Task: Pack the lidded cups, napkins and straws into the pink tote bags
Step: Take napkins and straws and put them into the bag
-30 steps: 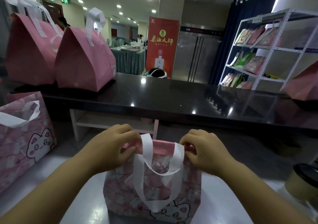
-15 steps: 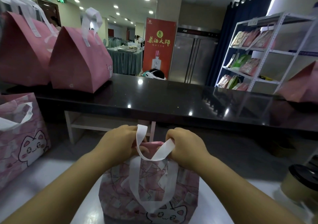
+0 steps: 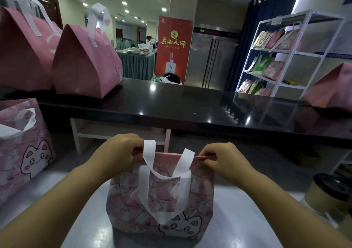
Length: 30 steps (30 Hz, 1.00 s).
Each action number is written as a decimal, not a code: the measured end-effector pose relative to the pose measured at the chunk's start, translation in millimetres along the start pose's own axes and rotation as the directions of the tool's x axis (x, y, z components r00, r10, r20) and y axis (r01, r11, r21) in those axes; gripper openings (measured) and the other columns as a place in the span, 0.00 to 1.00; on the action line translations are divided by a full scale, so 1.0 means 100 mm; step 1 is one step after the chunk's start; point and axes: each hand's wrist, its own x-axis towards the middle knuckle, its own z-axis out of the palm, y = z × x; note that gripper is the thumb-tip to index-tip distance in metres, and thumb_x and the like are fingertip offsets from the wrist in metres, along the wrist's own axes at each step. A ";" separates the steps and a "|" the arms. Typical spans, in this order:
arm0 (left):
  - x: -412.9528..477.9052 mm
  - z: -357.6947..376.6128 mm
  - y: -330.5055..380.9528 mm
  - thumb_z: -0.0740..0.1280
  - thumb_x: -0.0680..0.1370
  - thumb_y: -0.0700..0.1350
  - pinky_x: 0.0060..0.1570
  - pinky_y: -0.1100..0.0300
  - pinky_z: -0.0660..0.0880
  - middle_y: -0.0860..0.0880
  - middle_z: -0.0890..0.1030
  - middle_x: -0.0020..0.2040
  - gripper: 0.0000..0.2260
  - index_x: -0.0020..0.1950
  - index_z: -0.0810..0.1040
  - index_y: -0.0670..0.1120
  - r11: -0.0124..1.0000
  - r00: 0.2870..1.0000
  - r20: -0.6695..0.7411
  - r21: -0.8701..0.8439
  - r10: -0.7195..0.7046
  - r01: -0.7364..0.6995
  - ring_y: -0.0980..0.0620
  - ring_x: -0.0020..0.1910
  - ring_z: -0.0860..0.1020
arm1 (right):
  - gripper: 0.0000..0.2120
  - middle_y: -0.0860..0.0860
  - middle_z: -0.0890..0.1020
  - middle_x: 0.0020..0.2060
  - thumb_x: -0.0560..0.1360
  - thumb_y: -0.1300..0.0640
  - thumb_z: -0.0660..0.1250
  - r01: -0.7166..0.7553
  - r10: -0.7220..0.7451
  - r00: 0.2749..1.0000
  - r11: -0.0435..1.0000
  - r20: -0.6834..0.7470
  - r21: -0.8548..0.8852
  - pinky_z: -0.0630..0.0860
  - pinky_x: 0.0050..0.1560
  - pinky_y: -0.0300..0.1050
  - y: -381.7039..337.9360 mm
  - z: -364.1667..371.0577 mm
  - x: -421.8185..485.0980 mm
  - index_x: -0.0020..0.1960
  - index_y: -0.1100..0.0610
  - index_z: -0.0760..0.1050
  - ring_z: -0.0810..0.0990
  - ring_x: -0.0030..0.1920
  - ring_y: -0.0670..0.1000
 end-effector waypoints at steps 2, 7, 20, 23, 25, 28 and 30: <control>-0.03 -0.01 0.01 0.71 0.72 0.43 0.42 0.61 0.74 0.49 0.80 0.45 0.10 0.52 0.82 0.46 1.000 1.000 -0.016 -0.018 0.000 0.000 0.50 0.42 0.77 | 0.05 0.41 0.81 0.39 0.74 0.57 0.68 0.015 -0.015 1.000 1.000 -0.009 0.021 0.80 0.45 0.44 0.01 0.00 -0.01 0.46 0.48 0.81 0.79 0.42 0.42; -0.12 -0.04 -0.01 0.70 0.72 0.43 0.39 0.67 0.71 0.52 0.79 0.42 0.08 0.50 0.83 0.46 0.999 0.998 -0.059 -0.045 -0.023 0.021 0.53 0.40 0.76 | 0.09 0.43 0.78 0.34 0.72 0.52 0.70 0.015 -0.021 0.995 0.998 -0.096 -0.065 0.78 0.39 0.47 0.05 0.00 -0.02 0.34 0.48 0.74 0.76 0.37 0.45; -0.20 0.00 -0.07 0.67 0.73 0.34 0.47 0.68 0.71 0.48 0.82 0.50 0.13 0.56 0.80 0.45 0.996 0.992 -0.119 -0.079 0.035 -0.045 0.51 0.48 0.79 | 0.04 0.43 0.80 0.38 0.75 0.57 0.67 0.007 -0.002 0.992 0.999 -0.126 0.039 0.79 0.43 0.49 0.11 0.02 -0.12 0.44 0.50 0.79 0.78 0.40 0.44; -0.19 0.00 -0.02 0.69 0.73 0.36 0.49 0.61 0.74 0.46 0.80 0.51 0.11 0.55 0.80 0.42 0.996 0.976 -0.219 -0.080 0.021 -0.039 0.49 0.48 0.78 | 0.02 0.45 0.80 0.38 0.75 0.55 0.68 -0.052 0.058 0.977 0.998 -0.205 0.034 0.79 0.43 0.52 0.13 0.02 -0.14 0.43 0.51 0.79 0.77 0.40 0.47; -0.19 -0.01 0.02 0.70 0.72 0.37 0.48 0.58 0.75 0.45 0.79 0.50 0.11 0.54 0.80 0.41 0.997 0.965 -0.263 -0.072 0.019 -0.040 0.49 0.48 0.77 | 0.03 0.45 0.80 0.37 0.74 0.54 0.68 -0.075 0.073 0.968 0.997 -0.242 0.004 0.78 0.42 0.52 0.13 0.02 -0.16 0.42 0.51 0.78 0.77 0.39 0.47; -0.18 0.01 0.13 0.71 0.71 0.37 0.48 0.56 0.77 0.45 0.79 0.50 0.10 0.52 0.80 0.41 0.996 0.961 -0.275 -0.076 0.016 -0.039 0.49 0.48 0.77 | 0.04 0.44 0.80 0.36 0.73 0.52 0.69 -0.076 0.078 0.966 0.997 -0.247 0.016 0.79 0.42 0.52 0.10 0.03 -0.19 0.42 0.52 0.79 0.78 0.38 0.46; -0.21 0.05 0.23 0.71 0.72 0.39 0.47 0.56 0.77 0.48 0.78 0.49 0.09 0.51 0.80 0.43 0.994 0.963 -0.270 -0.093 0.029 -0.056 0.50 0.47 0.76 | 0.06 0.44 0.81 0.35 0.72 0.48 0.70 -0.071 0.086 0.975 0.994 -0.207 0.078 0.79 0.42 0.50 0.06 0.05 -0.20 0.43 0.51 0.80 0.79 0.38 0.45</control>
